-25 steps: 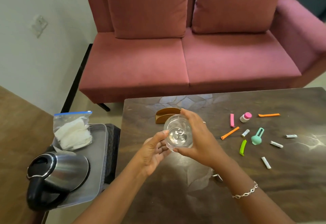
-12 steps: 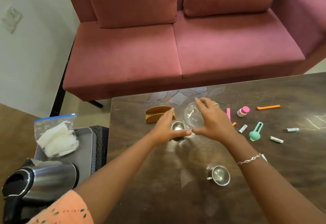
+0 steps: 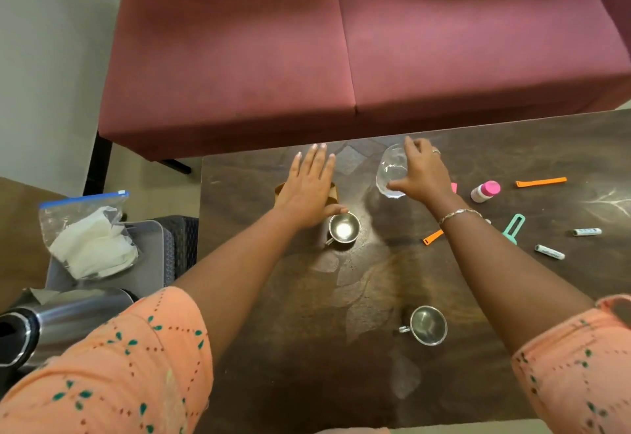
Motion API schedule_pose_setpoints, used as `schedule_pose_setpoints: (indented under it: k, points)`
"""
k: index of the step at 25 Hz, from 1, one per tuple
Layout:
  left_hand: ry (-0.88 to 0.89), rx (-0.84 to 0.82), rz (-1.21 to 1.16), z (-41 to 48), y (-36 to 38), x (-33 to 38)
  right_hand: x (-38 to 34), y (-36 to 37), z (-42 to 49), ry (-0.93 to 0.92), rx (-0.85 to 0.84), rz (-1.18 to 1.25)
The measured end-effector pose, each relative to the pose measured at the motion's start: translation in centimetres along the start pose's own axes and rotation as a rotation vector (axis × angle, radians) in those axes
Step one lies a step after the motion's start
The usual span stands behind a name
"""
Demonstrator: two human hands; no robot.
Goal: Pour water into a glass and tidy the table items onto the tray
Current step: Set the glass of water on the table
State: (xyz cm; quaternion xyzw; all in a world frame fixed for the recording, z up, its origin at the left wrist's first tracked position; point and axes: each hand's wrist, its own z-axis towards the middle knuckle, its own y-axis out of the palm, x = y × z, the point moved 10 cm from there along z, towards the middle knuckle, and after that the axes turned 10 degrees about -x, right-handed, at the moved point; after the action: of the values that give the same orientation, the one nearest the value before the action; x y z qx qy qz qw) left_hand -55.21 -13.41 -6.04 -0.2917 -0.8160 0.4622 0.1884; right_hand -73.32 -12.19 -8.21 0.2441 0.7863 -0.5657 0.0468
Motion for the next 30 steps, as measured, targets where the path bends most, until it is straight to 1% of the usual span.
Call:
schedule_pose_setpoints:
  k: [6,14,18,22,26,30]
  points:
    - [-0.027,0.01,0.005,0.6,1.9,-0.7,1.4,3.2,2.9,0.055,-0.02,0.021]
    - [-0.04,0.056,-0.023,0.6,2.7,-1.8,3.9,5.3,3.1,0.135,-0.014,0.094]
    - [-0.053,0.02,-0.028,0.4,4.1,-1.9,4.4,5.5,3.0,0.16,-0.023,0.108]
    - [-0.068,0.014,-0.048,-0.4,4.5,-2.0,3.8,5.5,2.7,0.148,-0.078,0.042]
    - [-0.086,0.051,-0.081,-2.0,3.9,-2.2,1.6,4.8,0.9,0.072,-0.042,-0.091]
    - [-0.114,0.093,-0.099,-4.5,3.6,-2.7,-2.1,4.5,-2.1,-0.01,-0.031,-0.197]
